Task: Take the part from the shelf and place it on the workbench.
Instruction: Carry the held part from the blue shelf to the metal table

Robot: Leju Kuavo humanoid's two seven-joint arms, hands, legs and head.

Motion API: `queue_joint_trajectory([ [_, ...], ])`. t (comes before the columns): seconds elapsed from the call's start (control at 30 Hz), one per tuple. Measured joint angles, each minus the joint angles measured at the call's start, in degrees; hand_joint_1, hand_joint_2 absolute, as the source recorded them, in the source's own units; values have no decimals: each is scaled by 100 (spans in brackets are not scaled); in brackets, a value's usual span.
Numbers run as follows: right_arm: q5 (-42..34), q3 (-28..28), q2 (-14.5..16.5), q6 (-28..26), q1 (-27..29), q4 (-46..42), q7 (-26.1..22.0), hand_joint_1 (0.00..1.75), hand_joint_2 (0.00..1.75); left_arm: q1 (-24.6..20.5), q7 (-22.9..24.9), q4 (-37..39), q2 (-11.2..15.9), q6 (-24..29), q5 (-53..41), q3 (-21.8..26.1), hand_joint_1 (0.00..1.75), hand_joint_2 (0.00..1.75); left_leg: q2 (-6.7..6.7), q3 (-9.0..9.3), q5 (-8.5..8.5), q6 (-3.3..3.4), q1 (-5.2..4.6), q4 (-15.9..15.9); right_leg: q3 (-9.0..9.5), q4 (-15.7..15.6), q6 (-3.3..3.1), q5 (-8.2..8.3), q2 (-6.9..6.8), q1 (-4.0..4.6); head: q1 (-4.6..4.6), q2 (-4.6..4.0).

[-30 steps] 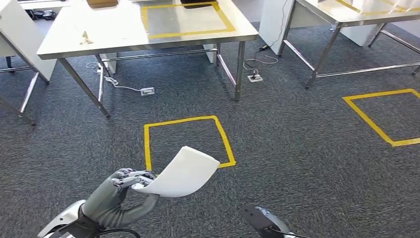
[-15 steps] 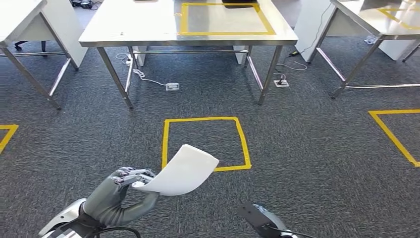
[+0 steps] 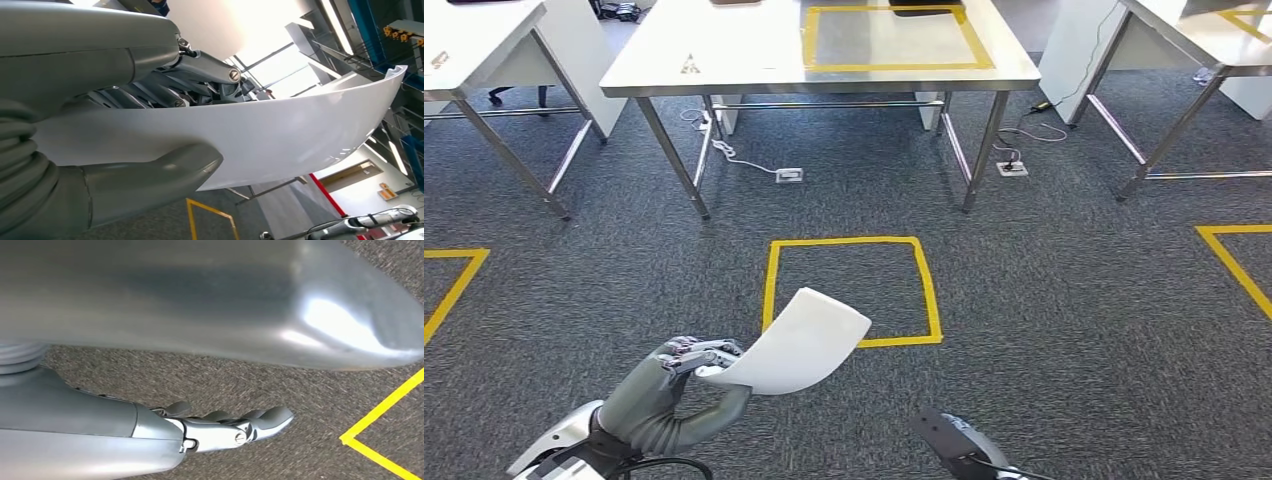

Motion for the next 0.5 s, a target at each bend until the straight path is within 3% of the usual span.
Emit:
queue_joint_trajectory([
  [0.13, 0, -10, 1, 5, 4, 0, 0, 0, 0, 0, 2, 0, 0, 0, 0, -2, 175, 175, 0, 1, 4, -41, 11, -9, -3, 6, -16, -1, 0, 9, 0, -1],
  [0.5, 51, -57, 8, 31, 7, 0, -26, 0, 0, 31, 66, -7, 2, 27, -5, -2, 175, 175, 0, -4, 2, -40, 5, -2, 3, 6, -12, 2, 0, 5, 0, 1],
])
